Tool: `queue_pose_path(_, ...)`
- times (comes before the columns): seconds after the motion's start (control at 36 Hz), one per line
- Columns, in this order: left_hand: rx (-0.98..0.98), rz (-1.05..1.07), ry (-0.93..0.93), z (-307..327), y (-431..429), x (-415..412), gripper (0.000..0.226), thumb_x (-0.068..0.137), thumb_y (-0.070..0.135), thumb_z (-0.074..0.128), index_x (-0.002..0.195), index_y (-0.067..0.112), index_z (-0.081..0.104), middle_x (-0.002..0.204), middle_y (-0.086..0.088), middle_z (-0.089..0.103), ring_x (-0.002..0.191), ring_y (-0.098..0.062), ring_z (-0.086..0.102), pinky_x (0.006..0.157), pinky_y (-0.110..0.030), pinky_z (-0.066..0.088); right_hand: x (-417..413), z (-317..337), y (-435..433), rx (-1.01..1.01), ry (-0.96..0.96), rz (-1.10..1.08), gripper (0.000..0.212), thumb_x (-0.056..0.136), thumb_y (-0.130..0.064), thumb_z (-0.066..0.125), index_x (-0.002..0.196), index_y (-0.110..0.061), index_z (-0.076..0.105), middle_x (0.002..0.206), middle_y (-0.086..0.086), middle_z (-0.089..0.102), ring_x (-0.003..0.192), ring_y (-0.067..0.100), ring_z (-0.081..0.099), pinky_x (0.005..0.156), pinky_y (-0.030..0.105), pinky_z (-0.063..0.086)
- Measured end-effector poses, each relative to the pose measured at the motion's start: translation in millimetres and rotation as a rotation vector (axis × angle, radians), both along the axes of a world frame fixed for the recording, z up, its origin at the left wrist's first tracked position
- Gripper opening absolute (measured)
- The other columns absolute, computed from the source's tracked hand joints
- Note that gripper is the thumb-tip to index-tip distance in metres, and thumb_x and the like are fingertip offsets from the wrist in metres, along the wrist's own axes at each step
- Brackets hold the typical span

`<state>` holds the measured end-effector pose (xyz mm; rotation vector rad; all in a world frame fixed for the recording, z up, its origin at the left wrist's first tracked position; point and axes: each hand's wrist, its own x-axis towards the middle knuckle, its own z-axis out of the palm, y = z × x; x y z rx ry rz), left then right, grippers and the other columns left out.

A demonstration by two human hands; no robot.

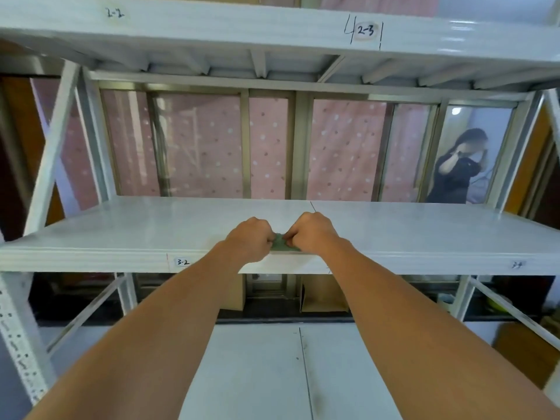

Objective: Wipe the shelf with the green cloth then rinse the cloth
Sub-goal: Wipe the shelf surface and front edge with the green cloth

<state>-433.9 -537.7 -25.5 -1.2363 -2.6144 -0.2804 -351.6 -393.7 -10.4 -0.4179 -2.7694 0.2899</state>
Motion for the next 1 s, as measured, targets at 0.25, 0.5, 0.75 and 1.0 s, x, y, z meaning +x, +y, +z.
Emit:
queue_pose_path(0.25,-0.029,0.063,0.034,0.0,10.5,-26.1,0.017,0.090,0.010,0.053,0.088,0.010,0.070,0.089,-0.009,0.060,0.080,-0.025,0.058,0.064,-0.032,0.041,-32.9,-5.5,1.8,-0.049,0.012,-0.038,0.018,0.090,-0.030,0.068,0.102,-0.029,0.082,0.098,-0.002,0.076,0.084,0.019,0.066,0.080,0.032,0.060)
queue_pose_path(0.5,0.010,0.091,-0.001,1.5,31.7,-92.2,0.018,0.090,0.017,0.057,0.096,0.011,0.073,0.096,-0.008,0.064,0.085,-0.027,0.060,0.076,-0.039,0.054,-92.7,-6.3,26.7,-0.097,0.021,0.009,0.018,0.089,-0.029,0.073,0.105,-0.033,0.081,0.103,-0.003,0.075,0.090,0.021,0.064,0.083,0.030,0.057)
queue_pose_path(0.75,0.005,0.126,-0.051,1.6,61.3,-167.3,0.025,0.093,0.026,0.052,0.100,0.014,0.071,0.098,-0.008,0.058,0.090,-0.029,0.057,0.075,-0.037,0.049,-167.5,-3.4,58.5,-0.135,0.023,0.011,0.019,0.085,-0.032,0.076,0.103,-0.034,0.081,0.103,-0.004,0.075,0.091,0.021,0.066,0.085,0.031,0.058)
queue_pose_path(1.0,0.056,0.188,-0.082,6.6,86.2,-218.4,0.023,0.096,0.024,0.053,0.103,0.013,0.073,0.101,-0.011,0.062,0.093,-0.031,0.062,0.081,-0.038,0.054,-235.4,-1.5,80.8,-0.140,0.005,0.011,0.029,0.082,-0.036,0.077,0.110,-0.026,0.080,0.102,0.001,0.074,0.086,0.022,0.066,0.085,0.033,0.059)
